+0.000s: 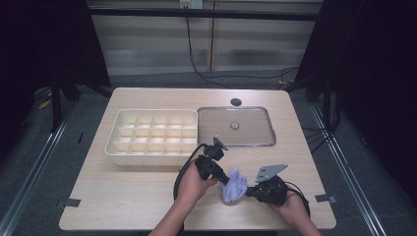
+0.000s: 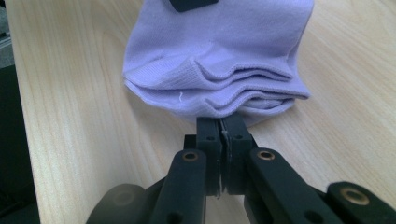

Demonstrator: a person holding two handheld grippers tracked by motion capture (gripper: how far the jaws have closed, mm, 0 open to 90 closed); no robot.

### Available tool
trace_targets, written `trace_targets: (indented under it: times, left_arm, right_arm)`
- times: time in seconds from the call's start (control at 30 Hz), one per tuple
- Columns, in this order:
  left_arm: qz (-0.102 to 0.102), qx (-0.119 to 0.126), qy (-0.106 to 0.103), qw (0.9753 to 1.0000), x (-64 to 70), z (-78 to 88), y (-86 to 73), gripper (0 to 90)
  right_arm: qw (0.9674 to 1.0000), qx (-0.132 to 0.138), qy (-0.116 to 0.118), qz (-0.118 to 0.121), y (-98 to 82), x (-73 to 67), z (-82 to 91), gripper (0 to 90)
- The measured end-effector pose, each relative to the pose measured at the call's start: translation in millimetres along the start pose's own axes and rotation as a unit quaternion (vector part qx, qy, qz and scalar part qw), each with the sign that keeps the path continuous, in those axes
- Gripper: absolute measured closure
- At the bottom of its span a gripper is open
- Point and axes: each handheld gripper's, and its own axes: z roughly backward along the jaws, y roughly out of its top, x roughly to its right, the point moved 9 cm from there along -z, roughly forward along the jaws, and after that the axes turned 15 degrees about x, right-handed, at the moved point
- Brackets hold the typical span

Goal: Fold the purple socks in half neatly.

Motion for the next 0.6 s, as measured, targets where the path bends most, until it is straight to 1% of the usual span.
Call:
trace_targets:
  times: [0.03, 0.07, 0.13, 0.17, 0.2, 0.27, 0.3, 0.37, 0.4, 0.5, 0.57, 0.6]
  left_arm:
    - [-0.004, -0.002, -0.002, 1.0000, 1.5, 1.1, 0.0, 83.3]
    - [-0.005, -0.002, -0.002, 1.0000, 2.8, 1.3, 0.3, 83.3]
    - [-0.008, 0.001, -0.004, 1.0000, 4.6, 1.6, 1.5, 83.2]
    - [-0.012, -0.002, -0.003, 0.9999, 4.9, 2.1, 1.7, 83.2]
    - [-0.016, -0.003, -0.005, 0.9999, 5.3, 2.1, 2.0, 83.1]
    - [-0.012, -0.003, -0.006, 0.9999, 7.1, 1.2, 2.5, 83.1]
    - [-0.010, 0.000, -0.006, 0.9999, 8.7, 0.5, 3.0, 83.1]
    - [-0.016, -0.003, -0.011, 0.9998, 10.0, 0.0, 2.8, 83.2]
    - [-0.014, -0.003, -0.011, 0.9998, 11.3, -0.5, 2.8, 83.1]
    - [-0.016, -0.006, -0.013, 0.9998, 12.9, -1.4, 2.4, 83.1]
    - [-0.017, -0.006, -0.014, 0.9997, 13.6, -2.1, 2.5, 83.2]
    - [-0.017, -0.006, -0.015, 0.9997, 14.2, -2.5, 2.6, 83.2]
  right_arm:
    - [1.0000, -0.001, 0.001, 0.001, -0.2, -0.2, -0.6, 87.9]
    - [1.0000, -0.003, 0.000, 0.007, -0.7, 0.2, -1.5, 87.9]
    - [1.0000, -0.003, 0.004, 0.005, -0.8, -1.5, -2.8, 87.9]
    - [1.0000, -0.005, 0.004, 0.004, -1.1, -2.1, -3.3, 87.9]
    - [0.9999, -0.008, 0.003, 0.010, -1.7, -1.4, -3.6, 87.9]
    - [0.9999, -0.006, 0.003, 0.008, -1.4, -2.3, -4.6, 87.9]
    - [0.9999, -0.006, 0.005, 0.011, -1.3, -2.3, -5.0, 88.0]
    - [0.9999, -0.008, 0.000, 0.011, -1.4, -1.8, -5.6, 88.0]
    - [0.9999, -0.008, 0.001, 0.007, -1.2, -2.6, -6.0, 88.0]
    - [1.0000, -0.007, 0.004, 0.006, -0.7, -3.3, -6.8, 88.2]
    - [0.9999, -0.007, 0.005, 0.012, -0.2, -2.8, -7.6, 88.5]
    - [0.9999, -0.007, 0.003, 0.010, 0.0, -2.9, -7.9, 88.6]
